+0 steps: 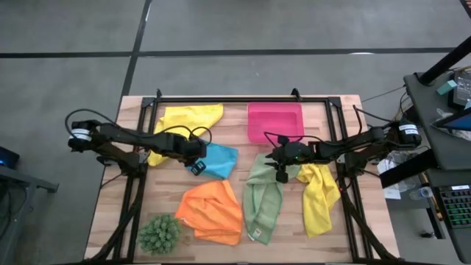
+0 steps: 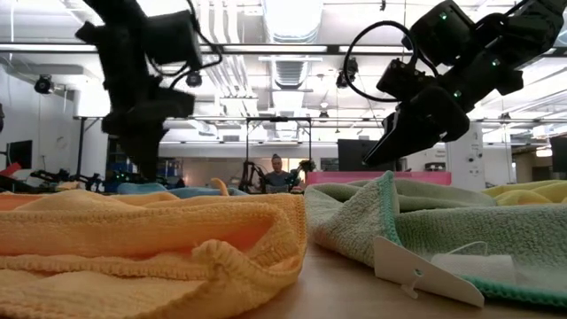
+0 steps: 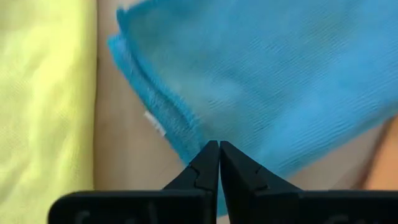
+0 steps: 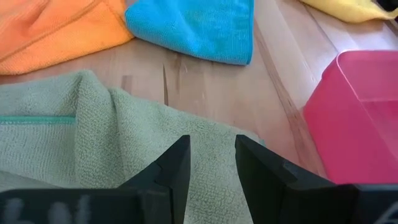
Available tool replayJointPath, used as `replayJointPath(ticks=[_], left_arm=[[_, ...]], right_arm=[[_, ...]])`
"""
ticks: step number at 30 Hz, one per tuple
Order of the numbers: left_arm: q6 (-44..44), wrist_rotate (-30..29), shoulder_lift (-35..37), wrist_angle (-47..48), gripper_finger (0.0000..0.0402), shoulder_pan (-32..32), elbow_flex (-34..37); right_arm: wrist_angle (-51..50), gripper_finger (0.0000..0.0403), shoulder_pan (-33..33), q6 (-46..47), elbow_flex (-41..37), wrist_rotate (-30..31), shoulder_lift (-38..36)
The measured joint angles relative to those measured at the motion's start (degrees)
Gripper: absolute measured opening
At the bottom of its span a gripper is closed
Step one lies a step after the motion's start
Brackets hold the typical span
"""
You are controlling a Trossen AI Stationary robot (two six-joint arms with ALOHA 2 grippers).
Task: Fold microfiber towels
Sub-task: Fold the blue microfiber cloth
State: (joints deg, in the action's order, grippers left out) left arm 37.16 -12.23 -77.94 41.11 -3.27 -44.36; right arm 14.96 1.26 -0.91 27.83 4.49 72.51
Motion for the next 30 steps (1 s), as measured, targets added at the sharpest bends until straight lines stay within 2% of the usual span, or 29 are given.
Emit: replayJointPath(ticks=[4, 8, 13, 20, 24, 30], left_arm=[[0.03, 0.00, -0.04, -0.26, 0.0000, 0.00, 2.85], [0.05, -0.04, -0.04, -0.03, 0.0000, 0.00, 4.55], [0.03, -0.07, -0.04, -0.10, 0.0000, 0.04, 5.86], [-3.66, 1.68, 2.66, 0.06, 0.0000, 0.04, 5.52], [-6.46, 1.90, 6.18, 0.09, 0.0000, 0.04, 5.06], [-7.58, 1.97, 11.77, -0.11, 0.0000, 0.07, 5.28]], right_arm=[[4.71, 0.0101, 0.00, 0.41, 0.34, 0.00, 0.00], [5.29, 0.0064, 0.00, -0.05, 4.04, 0.00, 0.56], [5.53, 0.0014, 0.00, -3.22, 10.97, -0.04, 5.98], [5.53, 0.0009, 0.00, -5.00, 21.63, -0.83, 18.35], [5.49, 0.0009, -0.02, -4.73, 27.72, -4.96, 25.81], [5.04, 0.0009, 0.00, -4.18, 35.79, -8.04, 35.67]])
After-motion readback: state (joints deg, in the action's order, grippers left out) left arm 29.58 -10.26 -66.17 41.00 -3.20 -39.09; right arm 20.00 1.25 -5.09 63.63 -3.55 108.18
